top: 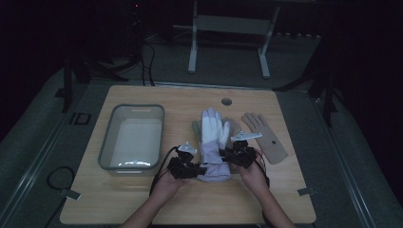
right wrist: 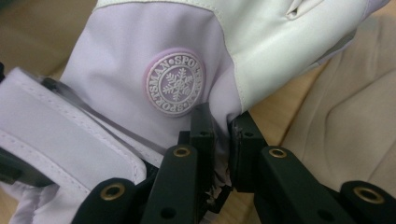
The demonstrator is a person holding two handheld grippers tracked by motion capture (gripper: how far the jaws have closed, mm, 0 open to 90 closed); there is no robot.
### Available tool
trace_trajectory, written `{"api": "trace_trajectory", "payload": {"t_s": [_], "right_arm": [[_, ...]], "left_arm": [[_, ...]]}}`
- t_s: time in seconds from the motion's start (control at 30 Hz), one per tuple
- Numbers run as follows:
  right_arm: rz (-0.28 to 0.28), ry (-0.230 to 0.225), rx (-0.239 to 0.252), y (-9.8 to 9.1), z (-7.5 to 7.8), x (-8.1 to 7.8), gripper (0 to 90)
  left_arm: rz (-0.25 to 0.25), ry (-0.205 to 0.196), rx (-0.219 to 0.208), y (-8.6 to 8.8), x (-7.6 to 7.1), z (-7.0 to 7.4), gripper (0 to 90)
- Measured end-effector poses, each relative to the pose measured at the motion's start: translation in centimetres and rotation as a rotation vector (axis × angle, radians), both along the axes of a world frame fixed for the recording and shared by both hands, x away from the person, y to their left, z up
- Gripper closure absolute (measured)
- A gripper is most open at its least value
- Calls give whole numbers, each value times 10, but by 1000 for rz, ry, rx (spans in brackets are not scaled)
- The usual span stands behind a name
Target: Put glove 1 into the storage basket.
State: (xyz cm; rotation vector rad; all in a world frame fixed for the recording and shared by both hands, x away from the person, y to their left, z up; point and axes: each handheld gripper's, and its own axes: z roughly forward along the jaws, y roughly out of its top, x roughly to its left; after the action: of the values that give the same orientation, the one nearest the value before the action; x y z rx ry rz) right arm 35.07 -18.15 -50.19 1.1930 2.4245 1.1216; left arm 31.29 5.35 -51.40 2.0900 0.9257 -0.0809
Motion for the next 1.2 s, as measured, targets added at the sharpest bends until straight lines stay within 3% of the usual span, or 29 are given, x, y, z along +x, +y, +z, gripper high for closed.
{"api": "trace_trajectory", "payload": {"t_s": [0.43, 1.0, 1.07, 1.1, 1.2], "right_arm": [[1, -48, 45, 25, 43, 5, 821], [61, -71, 44, 83, 74, 16, 820], [68, -73, 41, 86, 75, 17, 820], [77, -76, 39, 97, 78, 17, 820], [90, -72, 50, 109, 80, 18, 821]], "left_arm": [[-5, -64, 20, 30, 5, 44, 775], [41, -95, 9, 87, 3, 70, 775], [41, -95, 9, 87, 3, 70, 775], [54, -100, 17, 101, 1, 75, 775], [57, -99, 17, 115, 0, 77, 775]]}}
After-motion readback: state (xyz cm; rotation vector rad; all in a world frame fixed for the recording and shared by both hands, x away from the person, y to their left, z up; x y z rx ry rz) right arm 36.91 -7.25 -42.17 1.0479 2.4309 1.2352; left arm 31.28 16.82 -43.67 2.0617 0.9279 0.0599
